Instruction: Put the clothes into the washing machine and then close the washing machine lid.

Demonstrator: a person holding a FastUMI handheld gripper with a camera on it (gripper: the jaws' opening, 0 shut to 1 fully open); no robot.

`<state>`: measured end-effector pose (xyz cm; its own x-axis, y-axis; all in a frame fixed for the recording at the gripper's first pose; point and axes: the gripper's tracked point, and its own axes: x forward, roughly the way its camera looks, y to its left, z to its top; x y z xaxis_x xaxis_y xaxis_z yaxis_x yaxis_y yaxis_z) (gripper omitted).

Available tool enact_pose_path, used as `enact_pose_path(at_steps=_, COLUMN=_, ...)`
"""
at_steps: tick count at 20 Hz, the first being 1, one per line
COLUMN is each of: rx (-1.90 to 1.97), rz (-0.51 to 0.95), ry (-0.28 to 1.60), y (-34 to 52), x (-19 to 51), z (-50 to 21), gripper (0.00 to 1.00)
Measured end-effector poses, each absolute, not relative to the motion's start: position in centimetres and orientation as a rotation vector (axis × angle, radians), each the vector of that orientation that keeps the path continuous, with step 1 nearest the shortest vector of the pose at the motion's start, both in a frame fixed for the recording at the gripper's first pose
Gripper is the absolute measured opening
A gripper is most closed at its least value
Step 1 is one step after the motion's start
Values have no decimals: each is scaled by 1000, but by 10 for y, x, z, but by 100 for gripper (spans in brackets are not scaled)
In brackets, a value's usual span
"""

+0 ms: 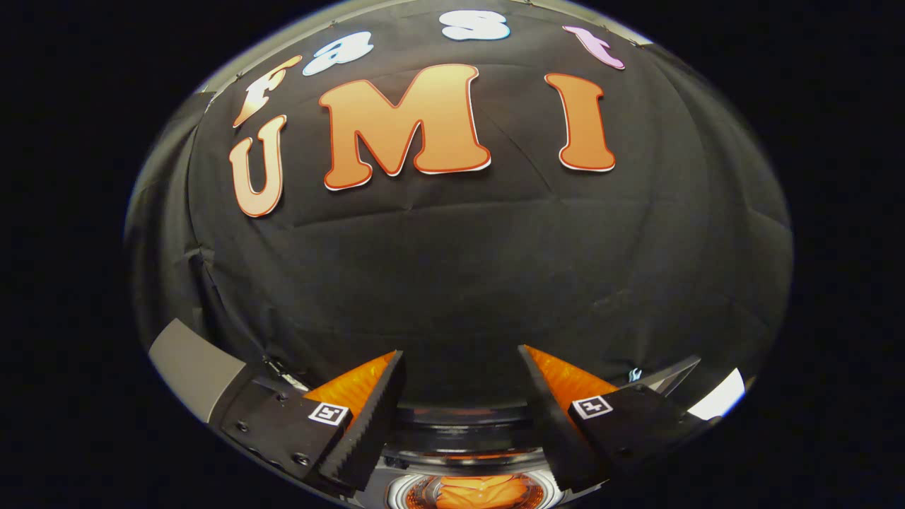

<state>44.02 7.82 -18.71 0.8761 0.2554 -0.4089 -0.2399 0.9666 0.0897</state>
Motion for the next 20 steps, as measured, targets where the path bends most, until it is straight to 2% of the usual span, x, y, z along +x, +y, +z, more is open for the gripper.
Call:
enact_pose_path(at_steps=10, rx=18, rz=252, ry=406, y=76, x=439, z=-188, gripper=98)
enact_pose_path(at_steps=20, rx=11, rz=240, ry=409, y=67, x=396, z=-186, gripper=98)
